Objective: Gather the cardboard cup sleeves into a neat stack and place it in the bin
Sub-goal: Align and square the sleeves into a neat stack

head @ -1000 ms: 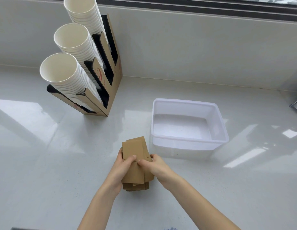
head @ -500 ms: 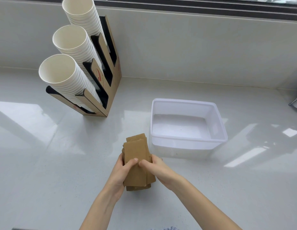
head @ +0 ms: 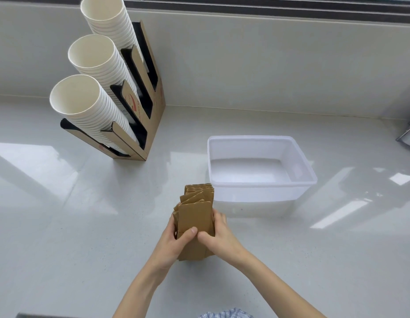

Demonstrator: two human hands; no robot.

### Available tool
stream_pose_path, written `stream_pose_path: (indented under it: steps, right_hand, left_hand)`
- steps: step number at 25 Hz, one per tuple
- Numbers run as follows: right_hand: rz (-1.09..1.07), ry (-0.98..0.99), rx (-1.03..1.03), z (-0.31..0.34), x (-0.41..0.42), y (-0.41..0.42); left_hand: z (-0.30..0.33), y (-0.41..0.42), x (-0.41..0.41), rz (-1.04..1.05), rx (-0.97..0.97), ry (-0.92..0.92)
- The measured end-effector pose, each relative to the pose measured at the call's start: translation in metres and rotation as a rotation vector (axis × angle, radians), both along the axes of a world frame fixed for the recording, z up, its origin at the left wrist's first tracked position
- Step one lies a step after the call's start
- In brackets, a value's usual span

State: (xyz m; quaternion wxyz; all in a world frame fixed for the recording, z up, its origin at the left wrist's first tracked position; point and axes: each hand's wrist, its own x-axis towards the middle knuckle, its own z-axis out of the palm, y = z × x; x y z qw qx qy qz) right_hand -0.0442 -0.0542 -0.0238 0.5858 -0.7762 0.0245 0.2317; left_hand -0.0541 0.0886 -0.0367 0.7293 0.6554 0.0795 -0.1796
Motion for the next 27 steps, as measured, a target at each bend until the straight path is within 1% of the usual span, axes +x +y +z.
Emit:
stream_pose_path:
  steps: [7, 12, 15, 18, 22, 27]
  right_hand:
    - [0.062, -0.106, -0.019, 0.000, 0.003, 0.001]
    - [0.034, -0.302, -0.047, 0.009, 0.002, -0.017]
    - [-0.017, -0.385, -0.074, 0.010, 0.000, -0.034]
    - [-0.082, -0.377, -0.076, 0.004, -0.004, -0.046]
    - [-0.083, -0.289, -0.077, -0.010, -0.013, -0.046]
    - [-0.067, -0.221, -0.068, -0.020, -0.012, -0.043]
  left_hand:
    - [-0.003, 0.015, -0.002, 0.013, 0.013, -0.044]
    - [0.009, 0.007, 0.008, -0.098, 0.029, -0.160]
    - [0.014, -0.010, 0.015, -0.163, 0.058, -0.228]
    - [0.012, -0.027, 0.019, -0.260, 0.093, -0.267]
    - [0.000, -0.038, 0.018, -0.375, 0.111, -0.242]
    - [-0.004, -0.033, 0.019, -0.351, 0.138, -0.203]
